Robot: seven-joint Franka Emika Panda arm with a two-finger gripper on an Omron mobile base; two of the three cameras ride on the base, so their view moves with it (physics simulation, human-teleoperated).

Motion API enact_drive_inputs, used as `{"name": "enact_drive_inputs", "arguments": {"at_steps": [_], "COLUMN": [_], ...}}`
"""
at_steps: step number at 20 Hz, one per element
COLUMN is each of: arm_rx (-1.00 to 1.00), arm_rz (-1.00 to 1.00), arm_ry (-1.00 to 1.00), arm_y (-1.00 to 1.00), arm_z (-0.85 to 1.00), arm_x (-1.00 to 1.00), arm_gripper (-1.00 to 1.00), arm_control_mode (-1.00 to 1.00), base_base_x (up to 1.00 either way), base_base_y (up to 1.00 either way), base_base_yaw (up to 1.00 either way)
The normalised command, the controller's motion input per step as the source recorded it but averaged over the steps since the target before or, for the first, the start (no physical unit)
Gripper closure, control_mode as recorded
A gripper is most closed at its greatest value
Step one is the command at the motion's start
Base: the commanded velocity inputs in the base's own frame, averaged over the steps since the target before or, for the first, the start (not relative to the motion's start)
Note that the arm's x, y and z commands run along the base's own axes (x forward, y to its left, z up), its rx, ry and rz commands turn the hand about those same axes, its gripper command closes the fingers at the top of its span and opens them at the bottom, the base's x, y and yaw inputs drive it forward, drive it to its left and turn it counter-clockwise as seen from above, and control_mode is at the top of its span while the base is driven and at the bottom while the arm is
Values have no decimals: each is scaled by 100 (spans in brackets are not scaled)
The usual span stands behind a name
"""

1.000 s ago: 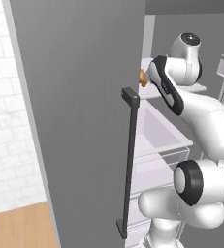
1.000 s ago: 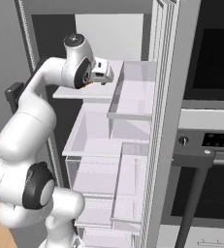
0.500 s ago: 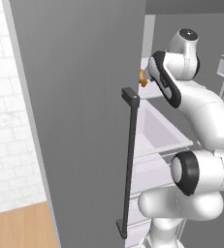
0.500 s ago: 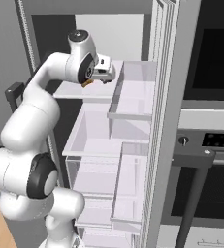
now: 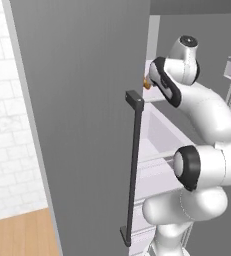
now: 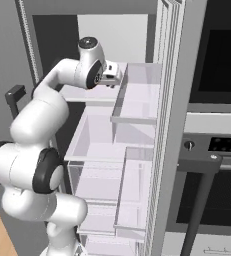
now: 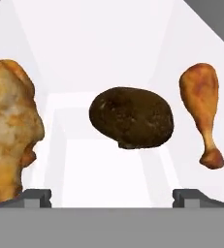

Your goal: Place one mushroom and one chicken drumstick in each tupperware on the nearby counter, to pack two identical lunches.

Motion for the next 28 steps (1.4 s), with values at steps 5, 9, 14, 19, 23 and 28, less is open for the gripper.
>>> {"name": "enact_drive_inputs", "arguments": {"at_steps": [5, 9, 14, 19, 23, 28], "arm_rx": [0, 0, 0, 0, 0, 0], "arm_rz": [0, 0, 0, 0, 0, 0], "arm_ry": [0, 0, 0, 0, 0, 0], "arm_y": [-9, 0, 0, 0, 0, -1], "arm_z": [0, 0, 0, -8, -30, -38], "arm_x": [58, 49, 32, 8, 0, 0], "arm_gripper": [-100, -100, -100, -100, 100, 100], "arm_control_mode": [-100, -100, -100, -100, -100, -100], "base_base_x": [0, 0, 0, 0, 0, 0], "base_base_y": [0, 0, 0, 0, 0, 0], "base_base_yaw": [0, 0, 0, 0, 0, 0]}}
